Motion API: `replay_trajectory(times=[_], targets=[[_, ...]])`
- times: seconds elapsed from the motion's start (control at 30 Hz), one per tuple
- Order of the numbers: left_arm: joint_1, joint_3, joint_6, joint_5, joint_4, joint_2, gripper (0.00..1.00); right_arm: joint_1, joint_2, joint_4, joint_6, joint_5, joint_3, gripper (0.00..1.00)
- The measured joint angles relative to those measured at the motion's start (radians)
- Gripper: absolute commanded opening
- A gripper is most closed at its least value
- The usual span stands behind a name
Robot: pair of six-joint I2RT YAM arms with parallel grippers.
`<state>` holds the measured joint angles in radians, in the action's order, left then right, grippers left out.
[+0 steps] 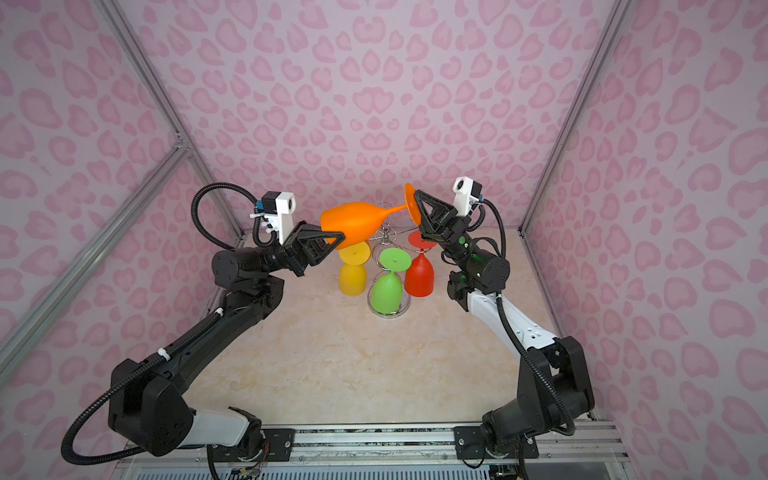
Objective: Take the wine glass off the wine glass rack
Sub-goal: 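Grasp the orange glass bowl with the left gripper while the right gripper releases and withdraws, then lower the orange glass upright onto the table near the rack with the left gripper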
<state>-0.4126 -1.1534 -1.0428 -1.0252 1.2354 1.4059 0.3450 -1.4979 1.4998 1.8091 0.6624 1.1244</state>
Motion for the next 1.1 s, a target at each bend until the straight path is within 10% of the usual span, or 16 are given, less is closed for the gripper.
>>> replay_trajectory(times=[0.47, 0.8, 1.1], targets=[[-0.026, 0.017, 0.082, -0.026, -0.153, -0.148, 0.03, -0.237, 0.156, -0.28, -0.196, 0.17, -0.031, 0.71], [-0.161, -0.222, 0.777, 0.091, -1.22, -0.286, 0.02, -0.367, 0.448, -1.453, -1.023, -0.058, 0.169, 0.77], [-0.373, -0.359, 1.182, 0.393, -1.89, -0.275, 0.02, -0.464, 0.494, -1.816, -1.201, -0.167, 0.058, 0.77]])
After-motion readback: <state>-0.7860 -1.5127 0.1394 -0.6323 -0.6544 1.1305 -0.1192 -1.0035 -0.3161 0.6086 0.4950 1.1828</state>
